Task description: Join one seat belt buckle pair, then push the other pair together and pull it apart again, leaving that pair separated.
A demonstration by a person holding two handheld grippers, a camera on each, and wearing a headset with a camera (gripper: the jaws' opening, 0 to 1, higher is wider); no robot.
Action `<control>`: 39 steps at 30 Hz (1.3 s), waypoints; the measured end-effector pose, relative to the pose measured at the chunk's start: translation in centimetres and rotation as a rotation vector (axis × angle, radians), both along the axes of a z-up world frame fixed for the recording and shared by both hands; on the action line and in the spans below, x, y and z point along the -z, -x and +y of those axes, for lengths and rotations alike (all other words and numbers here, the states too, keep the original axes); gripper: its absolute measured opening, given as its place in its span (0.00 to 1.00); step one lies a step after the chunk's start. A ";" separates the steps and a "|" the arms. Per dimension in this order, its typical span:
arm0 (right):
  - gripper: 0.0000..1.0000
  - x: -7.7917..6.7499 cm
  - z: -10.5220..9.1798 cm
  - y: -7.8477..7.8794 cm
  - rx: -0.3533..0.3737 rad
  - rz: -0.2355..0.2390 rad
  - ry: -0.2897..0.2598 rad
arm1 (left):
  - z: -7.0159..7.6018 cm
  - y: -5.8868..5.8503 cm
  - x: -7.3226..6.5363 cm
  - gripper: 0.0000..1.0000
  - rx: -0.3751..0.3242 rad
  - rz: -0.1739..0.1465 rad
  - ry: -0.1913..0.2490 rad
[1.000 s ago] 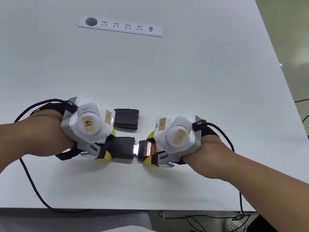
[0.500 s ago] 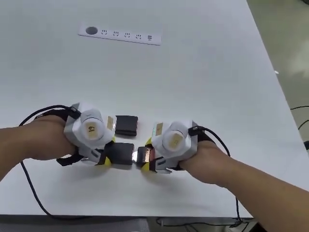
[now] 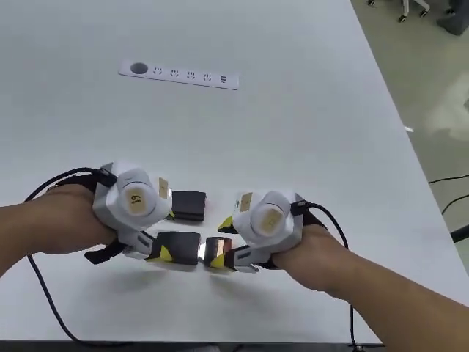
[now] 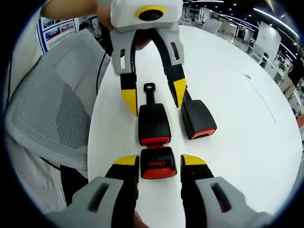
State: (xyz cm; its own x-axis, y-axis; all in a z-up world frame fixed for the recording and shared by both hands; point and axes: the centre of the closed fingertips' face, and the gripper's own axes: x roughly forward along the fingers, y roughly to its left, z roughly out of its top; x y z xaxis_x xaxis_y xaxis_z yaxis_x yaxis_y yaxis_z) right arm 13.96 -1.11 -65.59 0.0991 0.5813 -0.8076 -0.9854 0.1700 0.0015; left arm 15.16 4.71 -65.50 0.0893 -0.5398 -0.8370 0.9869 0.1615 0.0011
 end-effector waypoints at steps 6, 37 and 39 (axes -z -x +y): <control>0.32 -0.6 -1.4 -0.7 0.010 -0.032 0.005 | 0.2 -1.1 -0.5 0.42 -0.018 -0.034 0.007; 0.35 0.7 -13.8 -6.5 0.095 -0.033 0.101 | -0.1 -7.3 0.6 0.47 -0.011 -0.043 -0.008; 0.34 1.1 -14.2 -6.4 0.080 -0.033 0.113 | 0.0 -7.5 1.1 0.46 -0.006 -0.040 -0.018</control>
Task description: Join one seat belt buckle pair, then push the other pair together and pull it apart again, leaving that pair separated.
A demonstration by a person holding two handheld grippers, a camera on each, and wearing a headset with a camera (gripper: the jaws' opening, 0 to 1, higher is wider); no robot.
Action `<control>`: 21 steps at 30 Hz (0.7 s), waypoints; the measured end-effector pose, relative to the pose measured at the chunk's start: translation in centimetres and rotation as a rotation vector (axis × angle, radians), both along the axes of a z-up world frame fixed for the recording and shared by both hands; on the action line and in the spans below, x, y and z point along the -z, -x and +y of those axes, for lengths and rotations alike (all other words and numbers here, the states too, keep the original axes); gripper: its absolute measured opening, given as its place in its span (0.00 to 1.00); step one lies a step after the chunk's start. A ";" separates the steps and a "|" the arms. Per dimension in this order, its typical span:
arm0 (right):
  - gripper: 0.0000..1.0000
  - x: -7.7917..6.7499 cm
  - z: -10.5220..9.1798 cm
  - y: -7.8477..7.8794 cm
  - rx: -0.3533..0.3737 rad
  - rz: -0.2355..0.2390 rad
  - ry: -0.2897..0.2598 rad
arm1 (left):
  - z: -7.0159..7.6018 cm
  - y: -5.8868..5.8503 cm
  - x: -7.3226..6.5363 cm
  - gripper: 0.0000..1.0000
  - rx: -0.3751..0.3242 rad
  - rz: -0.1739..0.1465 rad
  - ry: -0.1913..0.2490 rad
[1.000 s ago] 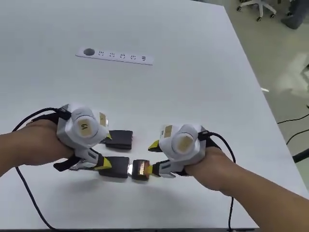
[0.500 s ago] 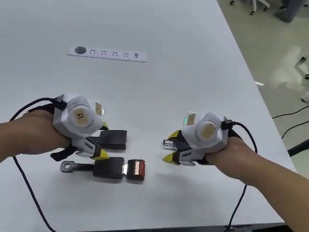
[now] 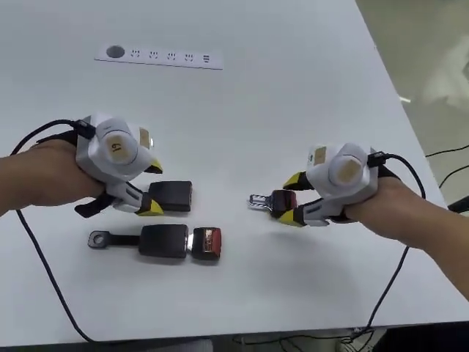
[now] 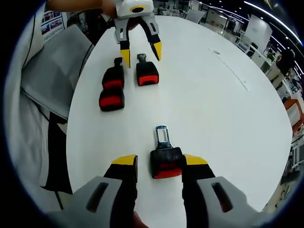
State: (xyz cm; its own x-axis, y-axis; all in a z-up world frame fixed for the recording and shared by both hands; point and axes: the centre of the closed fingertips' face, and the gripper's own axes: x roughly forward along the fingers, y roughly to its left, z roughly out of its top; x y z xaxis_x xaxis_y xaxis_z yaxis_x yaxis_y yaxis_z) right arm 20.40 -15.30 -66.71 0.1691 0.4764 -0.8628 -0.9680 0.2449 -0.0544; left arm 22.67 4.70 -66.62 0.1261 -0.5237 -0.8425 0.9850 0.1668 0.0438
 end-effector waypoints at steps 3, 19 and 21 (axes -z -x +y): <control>0.34 0.1 -0.2 -0.3 0.002 0.000 -0.004 | -0.2 0.0 0.6 0.44 0.021 0.006 -0.004; 0.33 2.2 -0.7 -0.3 -0.062 0.040 0.038 | 0.3 0.4 2.2 0.39 0.106 0.006 -0.080; 0.33 2.3 -0.7 -0.4 -0.070 0.044 0.038 | 0.3 0.4 2.4 0.37 0.101 0.007 -0.077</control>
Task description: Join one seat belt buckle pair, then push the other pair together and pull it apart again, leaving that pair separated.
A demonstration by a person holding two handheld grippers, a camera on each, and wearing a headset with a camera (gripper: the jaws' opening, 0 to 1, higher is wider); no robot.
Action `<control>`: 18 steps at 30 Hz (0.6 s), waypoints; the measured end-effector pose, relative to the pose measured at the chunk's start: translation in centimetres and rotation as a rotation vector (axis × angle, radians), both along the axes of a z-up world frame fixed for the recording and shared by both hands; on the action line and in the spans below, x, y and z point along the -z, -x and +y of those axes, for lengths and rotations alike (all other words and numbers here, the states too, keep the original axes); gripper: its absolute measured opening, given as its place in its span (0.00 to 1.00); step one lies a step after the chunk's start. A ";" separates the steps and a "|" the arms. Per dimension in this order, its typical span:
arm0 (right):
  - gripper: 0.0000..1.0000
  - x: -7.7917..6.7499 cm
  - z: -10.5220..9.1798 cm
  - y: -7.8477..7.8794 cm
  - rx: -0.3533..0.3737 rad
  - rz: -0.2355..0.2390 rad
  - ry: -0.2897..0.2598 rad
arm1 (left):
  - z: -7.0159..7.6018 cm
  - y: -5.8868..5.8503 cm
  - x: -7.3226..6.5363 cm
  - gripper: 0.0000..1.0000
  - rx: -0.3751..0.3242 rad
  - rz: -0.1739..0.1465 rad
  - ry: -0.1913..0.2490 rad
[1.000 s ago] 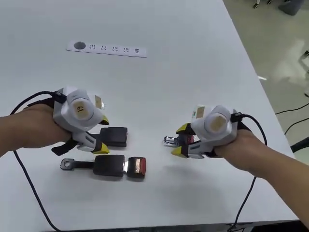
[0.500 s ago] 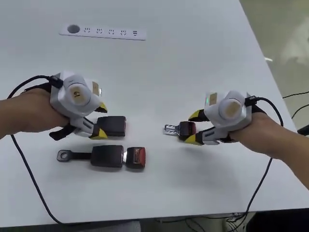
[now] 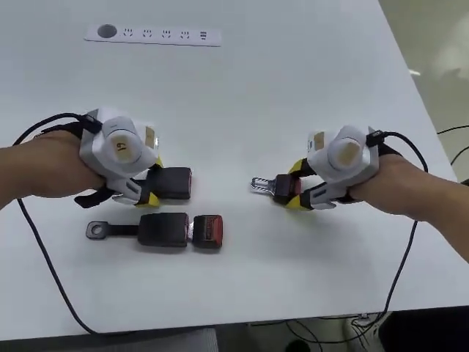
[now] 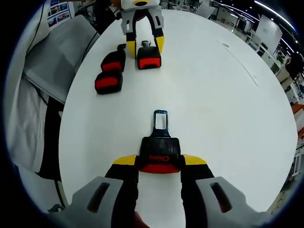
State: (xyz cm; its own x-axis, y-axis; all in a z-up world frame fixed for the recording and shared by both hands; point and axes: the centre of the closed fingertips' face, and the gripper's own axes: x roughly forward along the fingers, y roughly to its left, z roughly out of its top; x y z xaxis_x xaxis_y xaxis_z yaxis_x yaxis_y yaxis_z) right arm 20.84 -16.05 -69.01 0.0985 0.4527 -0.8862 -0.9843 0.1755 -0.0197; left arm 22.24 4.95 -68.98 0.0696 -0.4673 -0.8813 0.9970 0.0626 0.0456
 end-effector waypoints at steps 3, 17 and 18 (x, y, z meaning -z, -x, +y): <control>0.33 0.4 -0.2 -0.2 -0.008 0.012 -0.005 | 0.0 0.0 0.0 0.36 -0.006 0.005 0.002; 0.33 0.7 0.0 -0.4 -0.111 0.032 0.024 | -0.4 0.1 0.2 0.33 0.018 0.000 -0.031; 0.33 0.6 0.0 -0.3 -0.110 0.032 0.023 | -0.4 0.1 0.2 0.33 0.018 0.002 -0.031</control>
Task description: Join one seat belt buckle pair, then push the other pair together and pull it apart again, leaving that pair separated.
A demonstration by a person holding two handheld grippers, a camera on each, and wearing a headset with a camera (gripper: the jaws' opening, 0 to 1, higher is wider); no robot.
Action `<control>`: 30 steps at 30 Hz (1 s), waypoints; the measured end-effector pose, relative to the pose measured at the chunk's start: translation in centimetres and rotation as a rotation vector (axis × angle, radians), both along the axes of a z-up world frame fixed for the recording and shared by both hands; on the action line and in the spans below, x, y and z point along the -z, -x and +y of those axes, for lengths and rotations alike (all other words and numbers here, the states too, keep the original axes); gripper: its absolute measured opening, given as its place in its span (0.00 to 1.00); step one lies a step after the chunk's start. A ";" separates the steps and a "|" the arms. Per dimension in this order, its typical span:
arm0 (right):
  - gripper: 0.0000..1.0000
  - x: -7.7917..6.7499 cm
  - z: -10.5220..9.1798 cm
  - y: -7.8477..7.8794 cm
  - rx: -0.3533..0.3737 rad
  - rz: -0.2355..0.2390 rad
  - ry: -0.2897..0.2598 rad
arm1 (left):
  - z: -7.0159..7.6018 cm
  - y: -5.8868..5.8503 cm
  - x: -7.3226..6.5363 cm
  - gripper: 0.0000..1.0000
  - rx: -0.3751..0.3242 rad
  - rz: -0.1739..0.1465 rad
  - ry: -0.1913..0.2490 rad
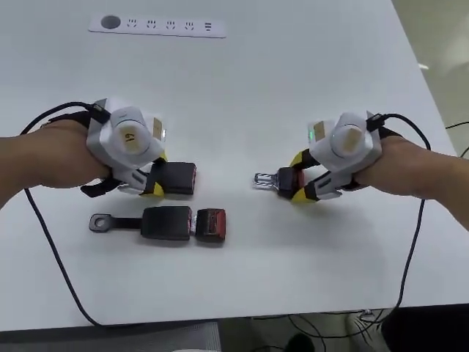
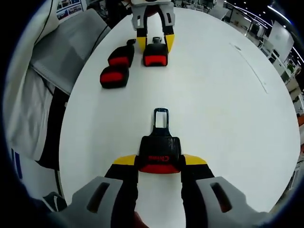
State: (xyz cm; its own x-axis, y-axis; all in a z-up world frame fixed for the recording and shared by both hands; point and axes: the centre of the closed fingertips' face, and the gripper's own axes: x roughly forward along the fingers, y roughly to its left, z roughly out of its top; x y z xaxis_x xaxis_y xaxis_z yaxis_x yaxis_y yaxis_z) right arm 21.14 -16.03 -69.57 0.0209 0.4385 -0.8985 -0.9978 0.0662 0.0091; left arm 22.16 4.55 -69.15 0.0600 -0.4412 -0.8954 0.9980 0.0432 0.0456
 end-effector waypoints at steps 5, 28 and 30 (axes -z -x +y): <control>0.33 -0.1 0.5 0.2 0.010 0.003 -0.011 | 0.0 0.0 0.0 0.33 -0.024 0.014 0.001; 0.33 -0.1 8.6 -0.1 -0.042 -0.001 -0.078 | 0.0 -0.1 0.0 0.33 -0.058 0.022 0.011; 0.33 -0.3 9.0 -0.1 -0.044 -0.001 -0.078 | 0.0 0.0 0.0 0.33 -0.058 0.022 0.010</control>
